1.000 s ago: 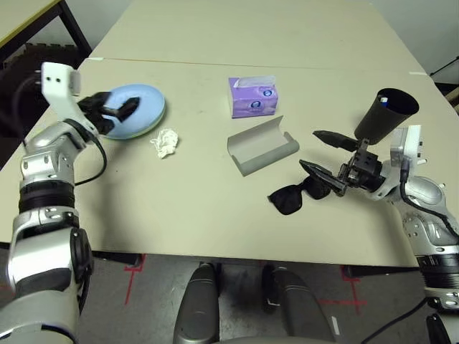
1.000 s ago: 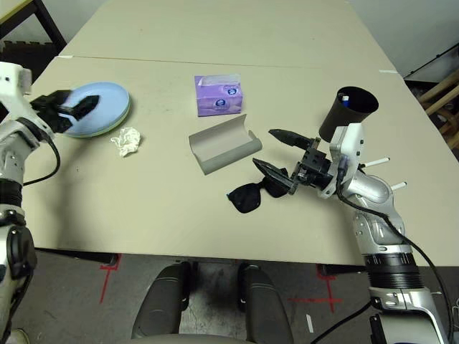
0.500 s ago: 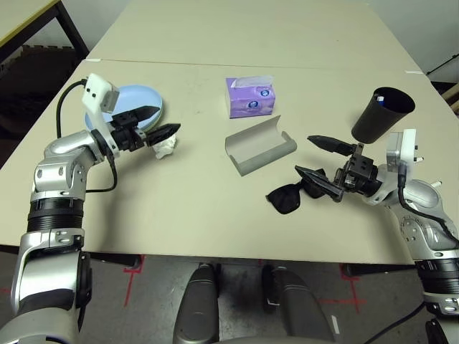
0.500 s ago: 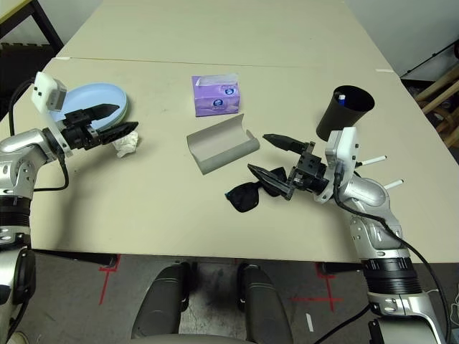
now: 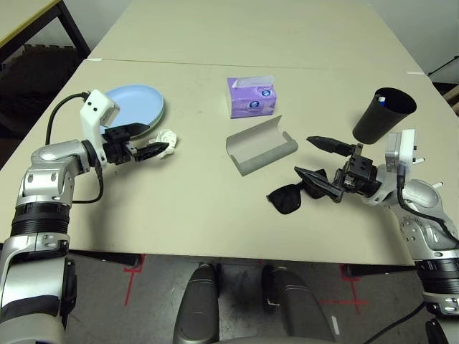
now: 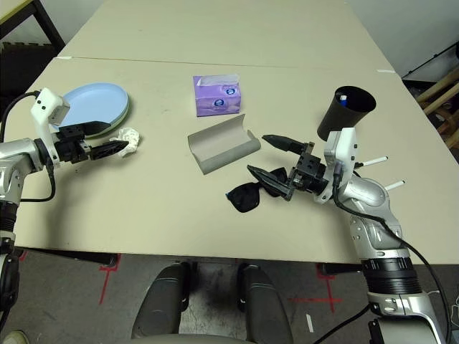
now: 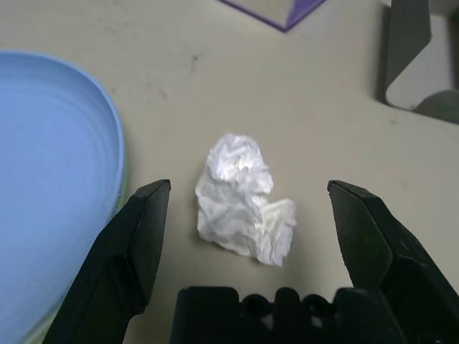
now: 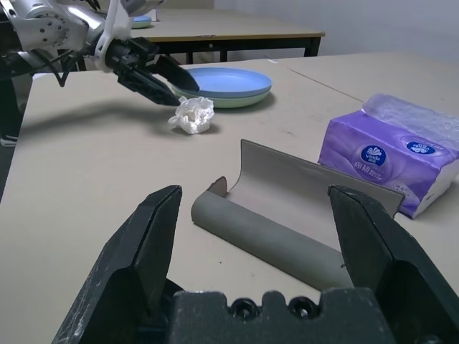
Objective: Organize and tidy the items on the table.
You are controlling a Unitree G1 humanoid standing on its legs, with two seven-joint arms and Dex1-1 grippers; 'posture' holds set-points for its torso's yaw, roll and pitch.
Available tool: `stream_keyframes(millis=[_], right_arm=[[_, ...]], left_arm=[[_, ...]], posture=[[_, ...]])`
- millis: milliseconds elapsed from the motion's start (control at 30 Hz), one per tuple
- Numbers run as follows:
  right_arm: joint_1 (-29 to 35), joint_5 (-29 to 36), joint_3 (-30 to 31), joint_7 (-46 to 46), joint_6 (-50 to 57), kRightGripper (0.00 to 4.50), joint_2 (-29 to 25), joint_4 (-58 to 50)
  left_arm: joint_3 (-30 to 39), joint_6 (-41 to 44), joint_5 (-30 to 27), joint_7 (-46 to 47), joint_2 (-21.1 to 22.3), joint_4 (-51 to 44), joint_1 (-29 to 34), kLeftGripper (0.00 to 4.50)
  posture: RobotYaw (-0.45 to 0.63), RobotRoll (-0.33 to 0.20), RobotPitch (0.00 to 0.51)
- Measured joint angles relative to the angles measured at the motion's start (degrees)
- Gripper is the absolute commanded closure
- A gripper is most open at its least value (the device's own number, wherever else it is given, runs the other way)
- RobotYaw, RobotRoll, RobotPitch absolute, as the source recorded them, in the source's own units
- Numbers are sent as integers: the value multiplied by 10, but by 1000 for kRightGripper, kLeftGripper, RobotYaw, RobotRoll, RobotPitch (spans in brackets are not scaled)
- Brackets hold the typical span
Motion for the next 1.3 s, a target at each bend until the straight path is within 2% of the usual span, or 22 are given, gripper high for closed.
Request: stream_keyframes(millis=[100, 200, 533, 767, 900, 1067, 1200, 1300], right_arm=[[0, 0, 0, 0, 0, 0, 0, 0], [0, 0, 0, 0, 0, 0, 0, 0], [0, 0, 0, -1, 0, 0, 0, -4], [0, -5, 0, -1, -1, 0, 0, -4], [0, -5, 0, -1, -2, 0, 0, -4], [0, -9, 0, -1, -6, 0, 3, -1], [-2, -11, 6, 0, -9, 0, 8, 1], [-2, -12, 12, 1, -12, 0, 9, 2]], left_arm=[[-2, 0, 4, -2, 0, 0, 0, 29], [-6, 0, 10, -3, 0, 17, 0, 654], [-12, -2, 19, -7, 0, 45, -5, 4490], [-11, 2, 13, -13, -1, 43, -25, 4490], [3, 40, -14, -15, -2, 25, -33, 4490], [44, 81, -53, 4, -13, 17, -95, 4490], [72, 55, -50, 64, -14, 67, -164, 4490], [74, 10, -27, 121, -17, 144, -182, 4490]], posture=[[155, 0, 172], [153, 0, 172], [147, 0, 171], [149, 0, 169], [158, 0, 171], [169, 0, 172], [168, 0, 172], [161, 0, 171]])
